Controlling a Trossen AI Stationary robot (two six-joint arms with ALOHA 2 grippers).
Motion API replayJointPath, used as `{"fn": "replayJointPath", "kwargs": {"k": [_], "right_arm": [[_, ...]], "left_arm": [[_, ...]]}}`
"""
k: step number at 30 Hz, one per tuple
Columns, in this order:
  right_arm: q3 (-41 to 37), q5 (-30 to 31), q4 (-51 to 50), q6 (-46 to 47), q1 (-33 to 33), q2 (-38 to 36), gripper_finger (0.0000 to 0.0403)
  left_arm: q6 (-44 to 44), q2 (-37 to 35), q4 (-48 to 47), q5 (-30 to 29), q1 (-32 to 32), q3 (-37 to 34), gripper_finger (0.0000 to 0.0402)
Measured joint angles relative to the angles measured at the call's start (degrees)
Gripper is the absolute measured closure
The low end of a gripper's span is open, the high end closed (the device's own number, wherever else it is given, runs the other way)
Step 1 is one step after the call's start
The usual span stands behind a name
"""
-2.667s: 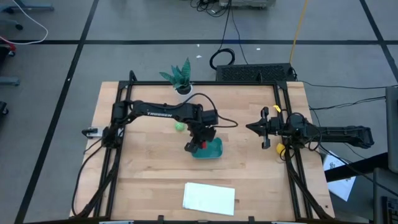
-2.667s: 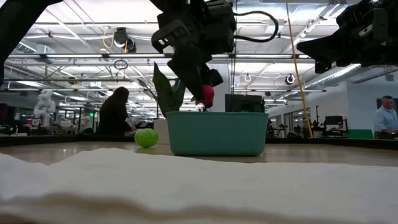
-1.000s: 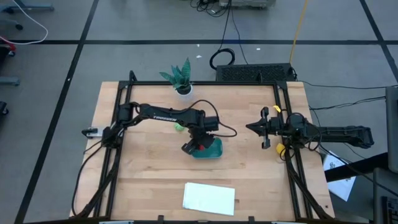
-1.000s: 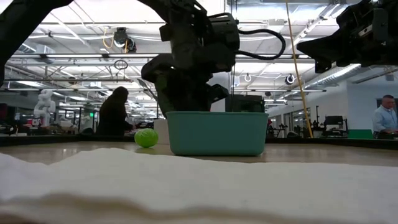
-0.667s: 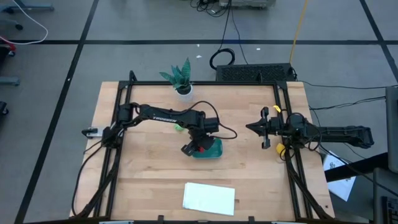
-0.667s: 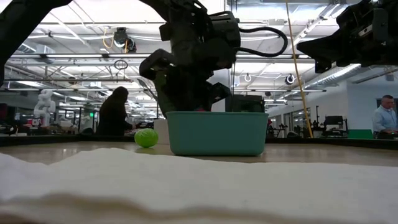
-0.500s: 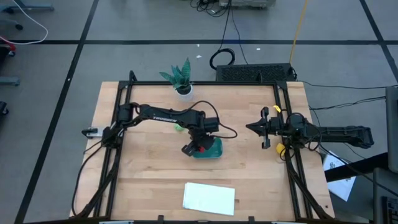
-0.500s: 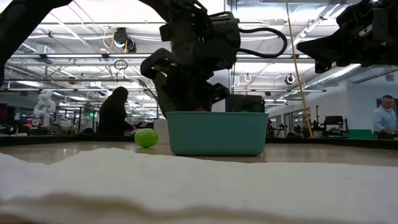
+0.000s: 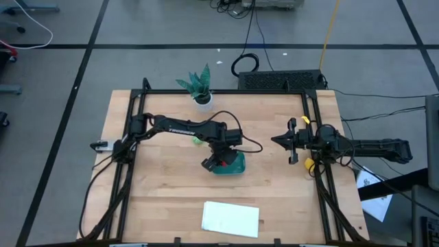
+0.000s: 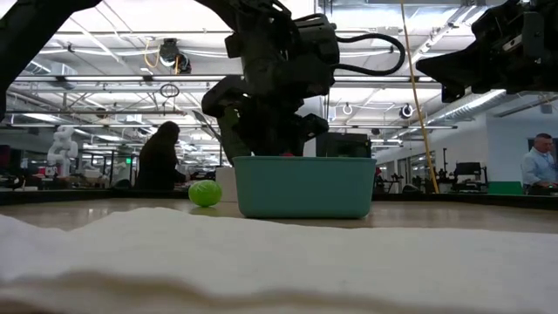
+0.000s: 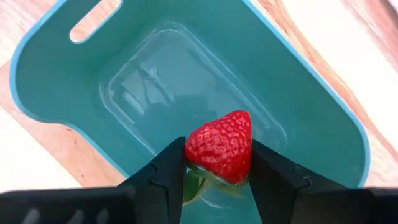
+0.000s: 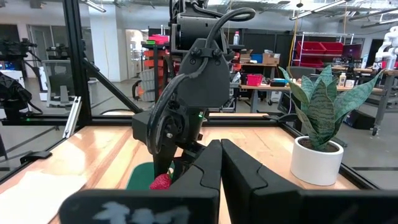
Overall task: Pick and placing Produce into tupperware
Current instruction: Put the red strawberry into the blue container
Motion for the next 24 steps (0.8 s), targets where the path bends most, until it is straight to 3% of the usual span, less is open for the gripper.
{"fn": "replayJointPath", "kwargs": {"k": [5,13,24], "right_arm": [[0.01,0.0,0.0,0.02,0.0,0.0,0.0403],[-0.01,0.02,0.02,0.02,0.0,0.0,0.0403],[0.01,0.02,0.01,0.02,0.0,-0.02,0.0403]], "left_arm": [[-0.05,0.17,0.11,-0.83,-0.06,0.02,0.0257],[-2.99,1.21,-0.42,3.01,0.05,0.03,0.0257],[-2.69,2.78,0.07,2.23,0.59,0.0,0.0257]]}}
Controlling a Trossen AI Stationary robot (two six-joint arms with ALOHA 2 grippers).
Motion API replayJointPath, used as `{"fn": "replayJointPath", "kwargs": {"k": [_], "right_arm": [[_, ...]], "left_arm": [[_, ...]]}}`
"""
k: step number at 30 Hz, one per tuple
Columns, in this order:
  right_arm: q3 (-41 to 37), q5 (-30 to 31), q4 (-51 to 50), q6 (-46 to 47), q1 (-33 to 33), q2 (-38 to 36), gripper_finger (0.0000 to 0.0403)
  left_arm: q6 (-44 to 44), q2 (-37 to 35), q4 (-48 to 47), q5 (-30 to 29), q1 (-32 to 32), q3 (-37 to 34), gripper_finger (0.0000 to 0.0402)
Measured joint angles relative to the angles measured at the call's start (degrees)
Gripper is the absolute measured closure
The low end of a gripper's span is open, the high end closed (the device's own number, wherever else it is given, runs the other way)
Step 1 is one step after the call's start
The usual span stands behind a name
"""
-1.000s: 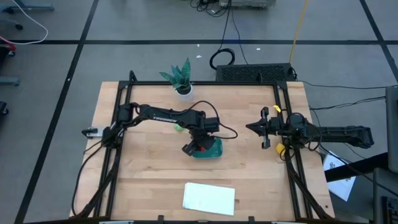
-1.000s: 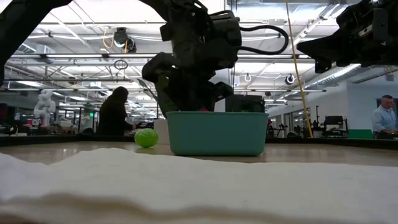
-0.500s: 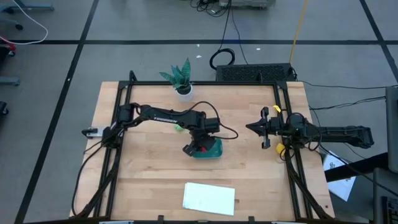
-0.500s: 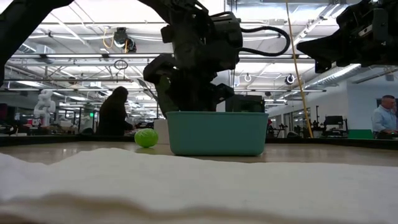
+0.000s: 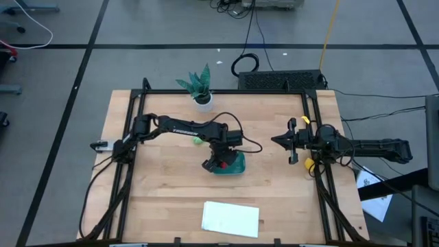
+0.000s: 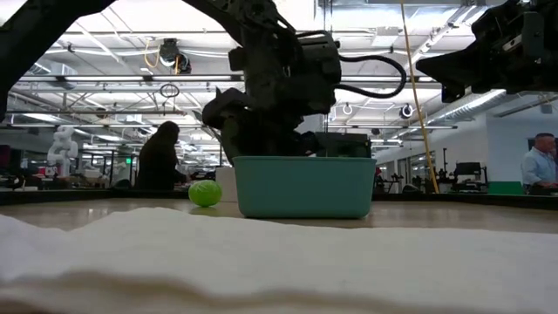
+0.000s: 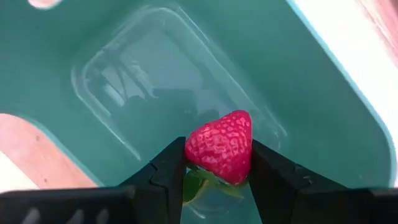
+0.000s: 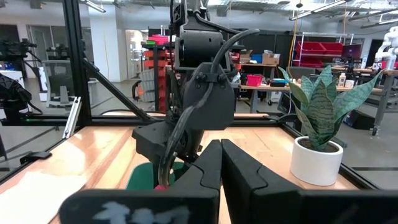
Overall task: Pick and placing Produce into tupperware
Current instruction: Put the red strawberry into the blue container
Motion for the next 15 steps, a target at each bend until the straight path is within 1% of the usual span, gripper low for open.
{"fn": "replayJointPath", "kwargs": {"k": [5,15], "right_arm": [[0.0,-0.01,-0.02,0.0,0.0,0.0,0.0403],[-0.01,-0.02,-0.01,0.0,0.0,0.0,0.0403]], "left_arm": [[0.4,1.43,-0.11,-1.02,0.0,-0.04,0.0257],[1.66,1.5,-0.14,-1.93,0.02,-0.02,0.0257]]}}
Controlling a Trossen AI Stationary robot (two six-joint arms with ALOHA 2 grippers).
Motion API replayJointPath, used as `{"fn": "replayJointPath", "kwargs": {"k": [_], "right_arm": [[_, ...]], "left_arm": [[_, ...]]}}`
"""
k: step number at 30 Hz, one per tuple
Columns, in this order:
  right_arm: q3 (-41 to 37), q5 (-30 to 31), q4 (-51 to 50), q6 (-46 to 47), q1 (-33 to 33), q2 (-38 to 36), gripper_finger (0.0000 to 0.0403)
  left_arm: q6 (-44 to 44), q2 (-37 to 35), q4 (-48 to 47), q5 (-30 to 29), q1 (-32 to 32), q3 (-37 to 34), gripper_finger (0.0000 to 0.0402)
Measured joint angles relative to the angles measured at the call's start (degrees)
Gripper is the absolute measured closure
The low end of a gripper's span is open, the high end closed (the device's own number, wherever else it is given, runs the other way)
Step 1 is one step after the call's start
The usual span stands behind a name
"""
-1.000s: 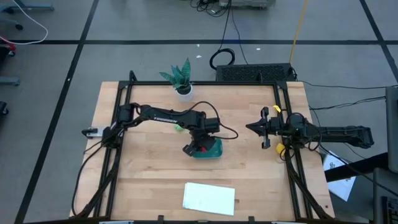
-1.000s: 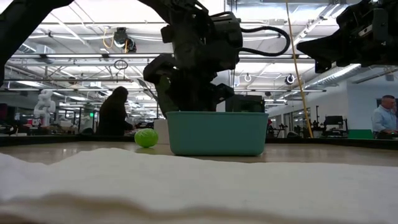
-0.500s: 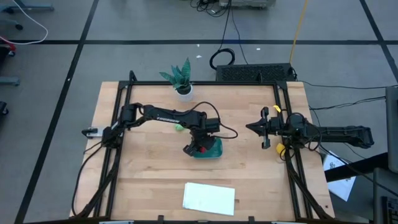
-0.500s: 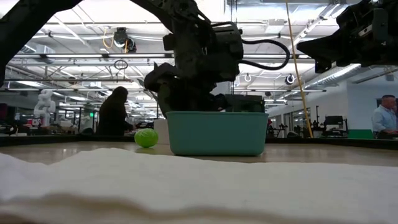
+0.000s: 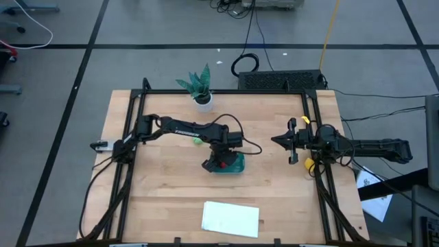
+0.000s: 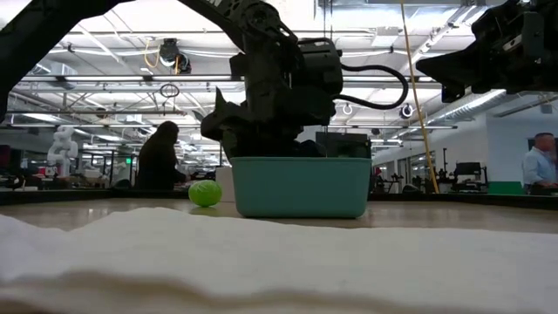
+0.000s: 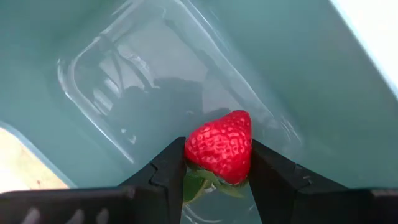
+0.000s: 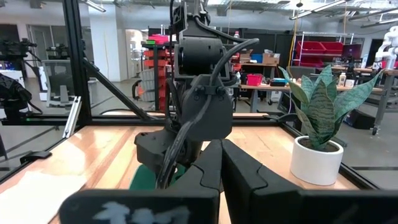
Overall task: Pick and placing Produce into tupperware
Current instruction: Put the red strawberry into the blue container, then put the yellow lemon into the blue container
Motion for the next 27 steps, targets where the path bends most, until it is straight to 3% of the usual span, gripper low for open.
{"fn": "replayJointPath", "kwargs": {"k": [10,20,27], "right_arm": [[0.01,0.0,0.0,0.0,0.0,0.0,0.0403],[0.01,-0.02,0.0,0.39,0.01,0.0,0.0403],[0.0,-0.02,0.0,0.42,0.0,0.0,0.0403]], "left_arm": [[-0.94,0.0,0.05,1.09,0.0,0.02,0.0251],[-1.44,0.0,-0.01,-0.06,0.0,0.02,0.0172],[-1.2,0.0,-0.06,-1.48,-0.02,0.04,0.0161]]}}
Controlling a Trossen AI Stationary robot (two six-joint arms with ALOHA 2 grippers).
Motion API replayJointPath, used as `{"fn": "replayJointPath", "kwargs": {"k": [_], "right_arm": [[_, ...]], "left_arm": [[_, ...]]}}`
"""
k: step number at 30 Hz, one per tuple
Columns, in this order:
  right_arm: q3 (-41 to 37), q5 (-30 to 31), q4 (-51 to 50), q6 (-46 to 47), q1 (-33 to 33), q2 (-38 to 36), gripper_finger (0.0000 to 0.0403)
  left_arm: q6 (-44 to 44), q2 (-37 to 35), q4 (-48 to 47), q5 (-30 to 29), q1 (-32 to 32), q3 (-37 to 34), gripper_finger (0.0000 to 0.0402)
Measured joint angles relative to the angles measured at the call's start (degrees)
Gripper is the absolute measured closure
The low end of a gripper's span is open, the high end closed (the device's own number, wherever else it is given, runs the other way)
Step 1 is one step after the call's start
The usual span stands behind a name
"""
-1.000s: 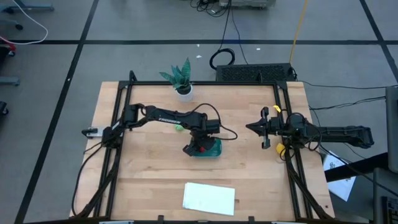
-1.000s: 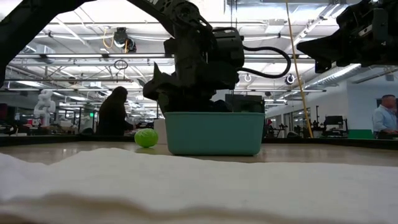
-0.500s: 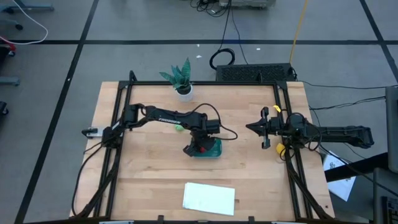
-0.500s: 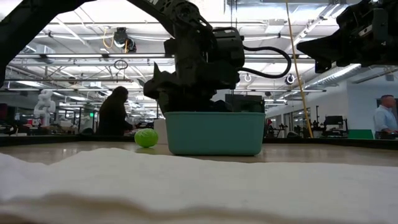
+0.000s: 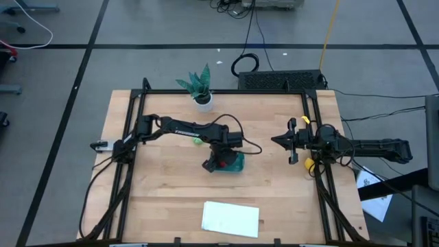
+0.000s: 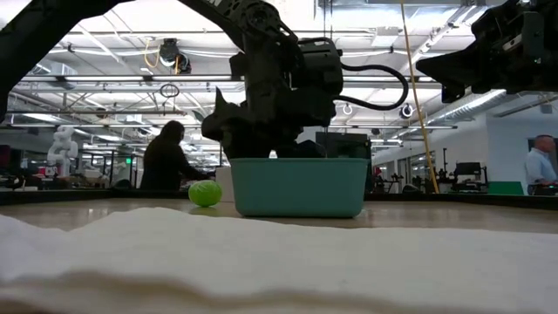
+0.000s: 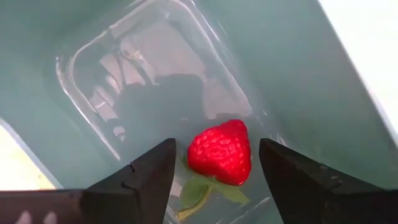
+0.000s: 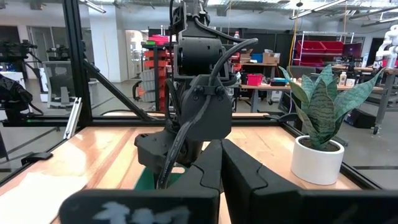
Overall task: Pick and placing Produce into tupperware
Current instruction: Put the yellow lemon into the blue container
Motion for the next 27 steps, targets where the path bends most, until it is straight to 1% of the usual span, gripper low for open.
{"fn": "replayJointPath", "kwargs": {"k": [6,18,25,27], "right_arm": [[0.0,0.0,0.01,0.01,0.0,0.0,0.0403],[0.0,0.0,0.02,0.04,0.01,0.01,0.0403],[0.0,0.0,0.04,0.04,0.01,0.01,0.0403],[-0.01,0.0,0.04,0.03,0.01,0.01,0.0403]], "left_arm": [[-0.07,-0.24,-1.51,-1.72,0.02,0.34,0.016],[-0.02,-0.28,-6.56,-1.86,-0.09,6.48,0.016],[-1.94,-0.31,-8.86,-4.24,-0.09,9.37,0.0161],[-2.16,-0.31,-9.05,-4.6,-0.1,9.4,0.0167]]}}
